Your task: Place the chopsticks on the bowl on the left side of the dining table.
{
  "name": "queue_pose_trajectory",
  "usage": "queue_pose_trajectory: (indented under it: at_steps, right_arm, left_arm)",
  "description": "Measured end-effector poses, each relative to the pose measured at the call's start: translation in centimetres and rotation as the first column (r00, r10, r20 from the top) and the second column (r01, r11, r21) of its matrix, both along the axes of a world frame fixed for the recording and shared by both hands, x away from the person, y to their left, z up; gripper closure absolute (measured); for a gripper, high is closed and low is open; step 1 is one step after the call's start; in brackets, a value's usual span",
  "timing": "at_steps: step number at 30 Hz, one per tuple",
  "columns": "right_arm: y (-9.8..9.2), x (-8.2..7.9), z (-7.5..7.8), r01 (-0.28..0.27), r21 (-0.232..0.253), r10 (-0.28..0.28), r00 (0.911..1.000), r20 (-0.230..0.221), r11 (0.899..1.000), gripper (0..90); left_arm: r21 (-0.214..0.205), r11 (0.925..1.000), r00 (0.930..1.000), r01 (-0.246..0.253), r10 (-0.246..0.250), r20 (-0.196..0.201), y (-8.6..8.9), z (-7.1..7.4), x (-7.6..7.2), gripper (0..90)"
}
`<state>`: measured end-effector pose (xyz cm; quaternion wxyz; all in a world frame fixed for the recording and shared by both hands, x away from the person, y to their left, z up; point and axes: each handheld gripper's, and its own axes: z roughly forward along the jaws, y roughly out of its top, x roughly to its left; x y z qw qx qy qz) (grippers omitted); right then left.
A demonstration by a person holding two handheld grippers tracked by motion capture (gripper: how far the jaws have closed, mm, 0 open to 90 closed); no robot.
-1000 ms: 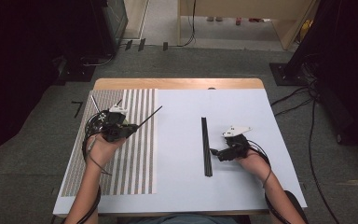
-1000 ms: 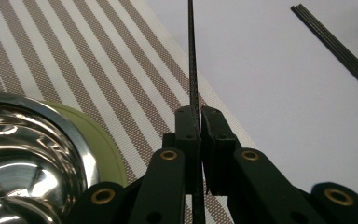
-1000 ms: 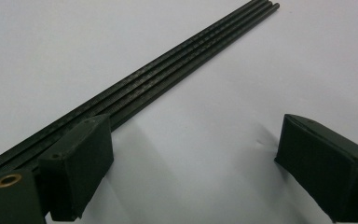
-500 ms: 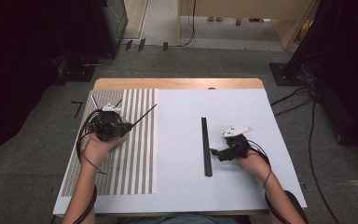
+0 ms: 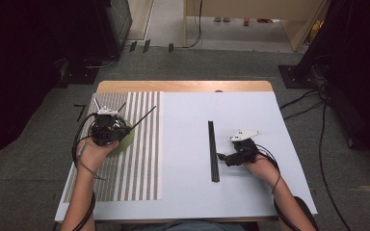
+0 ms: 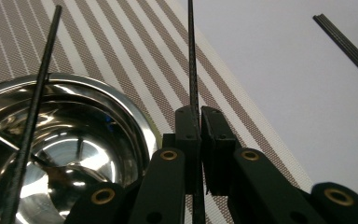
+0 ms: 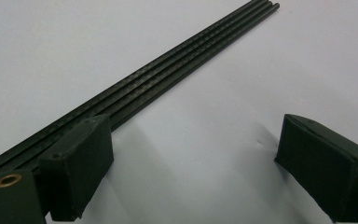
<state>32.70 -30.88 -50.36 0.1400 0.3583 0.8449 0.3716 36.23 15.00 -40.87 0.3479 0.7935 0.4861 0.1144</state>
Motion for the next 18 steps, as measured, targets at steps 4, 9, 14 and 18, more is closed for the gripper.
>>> queue_pose_trajectory:
  at_steps: [4,9,14,18]
  right_arm:
    - [0.0,0.0,0.0,0.001,0.000,-0.001,1.0000,0.000,1.000,10.2]
    - [0.0,0.0,0.0,0.001,0.000,-0.001,1.0000,0.000,1.000,10.3]
    - [0.0,0.0,0.0,0.001,0.000,-0.001,1.0000,0.000,1.000,10.2]
    - [0.0,0.0,0.0,0.001,0.000,-0.001,1.0000,0.000,1.000,10.2]
  left_arm:
    - [0.006,1.0000,1.0000,0.000,0.000,0.004,0.5,0.2,-0.1,87.4]
    - [0.000,0.9999,0.9998,-0.017,0.017,0.006,1.3,0.2,-0.1,87.4]
    - [0.018,0.9995,0.9996,-0.026,0.025,0.013,1.8,0.1,-0.4,87.4]
    - [0.022,0.9992,0.9993,-0.032,0.032,0.019,2.2,0.2,-0.4,87.4]
